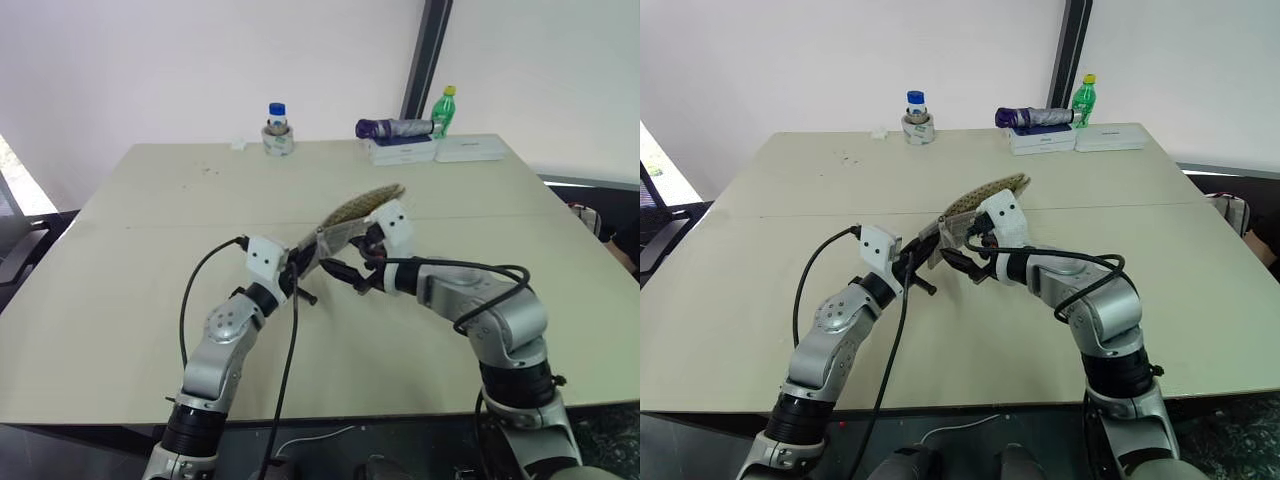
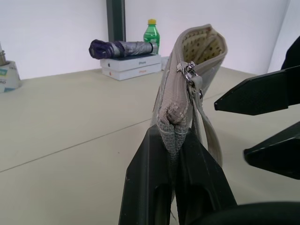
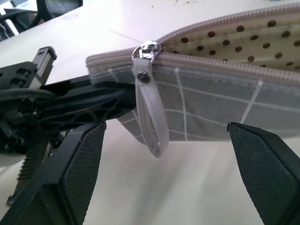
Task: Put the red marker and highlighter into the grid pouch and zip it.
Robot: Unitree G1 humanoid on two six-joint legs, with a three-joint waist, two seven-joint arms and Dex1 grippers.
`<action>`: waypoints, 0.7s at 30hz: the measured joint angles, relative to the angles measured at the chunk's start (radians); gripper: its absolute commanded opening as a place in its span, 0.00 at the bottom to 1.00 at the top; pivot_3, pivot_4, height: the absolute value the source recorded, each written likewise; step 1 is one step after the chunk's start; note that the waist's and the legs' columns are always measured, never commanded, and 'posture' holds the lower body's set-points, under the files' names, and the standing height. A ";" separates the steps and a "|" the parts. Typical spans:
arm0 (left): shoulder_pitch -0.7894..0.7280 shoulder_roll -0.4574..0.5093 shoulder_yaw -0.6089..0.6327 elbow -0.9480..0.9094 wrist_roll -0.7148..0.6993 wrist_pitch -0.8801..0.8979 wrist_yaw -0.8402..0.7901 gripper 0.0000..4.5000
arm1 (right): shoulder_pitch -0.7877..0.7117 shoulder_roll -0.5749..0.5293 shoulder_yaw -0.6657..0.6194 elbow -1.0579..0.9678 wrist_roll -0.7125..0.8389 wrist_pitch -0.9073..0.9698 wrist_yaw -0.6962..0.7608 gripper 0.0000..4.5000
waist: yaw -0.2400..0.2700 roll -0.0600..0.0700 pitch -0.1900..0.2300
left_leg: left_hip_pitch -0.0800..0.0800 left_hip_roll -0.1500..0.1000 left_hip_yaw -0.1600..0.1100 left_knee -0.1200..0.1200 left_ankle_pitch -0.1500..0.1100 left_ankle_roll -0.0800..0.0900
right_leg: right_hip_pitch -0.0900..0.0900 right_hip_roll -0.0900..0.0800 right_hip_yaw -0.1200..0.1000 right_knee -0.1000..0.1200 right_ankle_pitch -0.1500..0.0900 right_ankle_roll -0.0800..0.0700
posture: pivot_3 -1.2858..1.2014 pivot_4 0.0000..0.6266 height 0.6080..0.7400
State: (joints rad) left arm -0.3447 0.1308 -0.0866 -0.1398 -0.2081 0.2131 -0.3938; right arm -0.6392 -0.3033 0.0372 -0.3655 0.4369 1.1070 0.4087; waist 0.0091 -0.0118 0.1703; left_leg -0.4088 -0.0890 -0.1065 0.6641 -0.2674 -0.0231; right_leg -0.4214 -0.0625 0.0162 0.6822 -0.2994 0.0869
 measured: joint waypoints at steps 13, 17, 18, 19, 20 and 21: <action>0.000 0.006 -0.011 -0.001 0.004 -0.005 -0.004 0.00 | -0.012 0.066 -0.015 0.017 0.058 0.005 -0.016 0.01 | -0.002 0.000 0.000 | 0.000 0.000 0.000 0.000 0.000 0.000 | 0.000 0.000 0.000 0.000 0.000 0.000 | 0.52 0.24 1.00; 0.000 0.006 -0.016 -0.001 0.004 -0.005 -0.005 0.00 | -0.012 0.065 -0.017 0.016 0.061 0.008 -0.025 0.01 | -0.003 0.000 0.000 | 0.000 0.000 0.000 0.000 0.000 0.000 | 0.000 0.000 0.000 0.000 0.000 0.000 | 0.52 0.24 1.00; 0.000 0.007 -0.016 -0.001 0.004 -0.006 -0.006 0.00 | -0.012 0.064 -0.019 0.016 0.061 0.009 -0.028 0.01 | -0.003 0.000 0.000 | 0.000 0.000 0.000 0.000 0.000 0.000 | 0.000 0.000 0.000 0.000 0.000 0.000 | 0.52 0.24 1.00; 0.000 0.010 -0.017 -0.001 0.006 -0.007 -0.008 0.00 | -0.013 0.060 -0.023 0.017 0.061 0.009 -0.030 0.01 | -0.003 0.000 0.000 | 0.000 0.000 0.000 0.000 0.000 0.000 | 0.000 0.000 0.000 0.000 0.000 0.000 | 0.52 0.24 1.00; 0.000 0.015 -0.017 -0.001 0.009 -0.009 -0.010 0.00 | -0.016 0.051 -0.026 0.017 0.060 0.009 -0.032 0.01 | -0.002 0.000 0.000 | 0.000 0.000 0.000 0.000 0.000 0.000 | 0.000 0.000 0.000 0.000 0.000 0.000 | 0.52 0.24 1.00; 0.001 0.020 -0.017 -0.001 0.012 -0.011 -0.012 0.00 | -0.020 0.041 -0.028 0.017 0.059 0.009 -0.034 0.01 | -0.003 0.000 0.000 | 0.000 0.000 0.000 0.000 0.000 0.000 | 0.000 0.000 0.000 0.000 0.000 0.000 | 0.52 0.24 1.00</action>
State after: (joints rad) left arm -0.3442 0.1510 -0.1033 -0.1406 -0.1959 0.2019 -0.4056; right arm -0.6589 -0.2625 0.0095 -0.3489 0.4959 1.1158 0.3748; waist 0.0064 -0.0117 0.1703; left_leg -0.4088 -0.0890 -0.1066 0.6639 -0.2675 -0.0230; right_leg -0.4215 -0.0624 0.0162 0.6823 -0.2994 0.0869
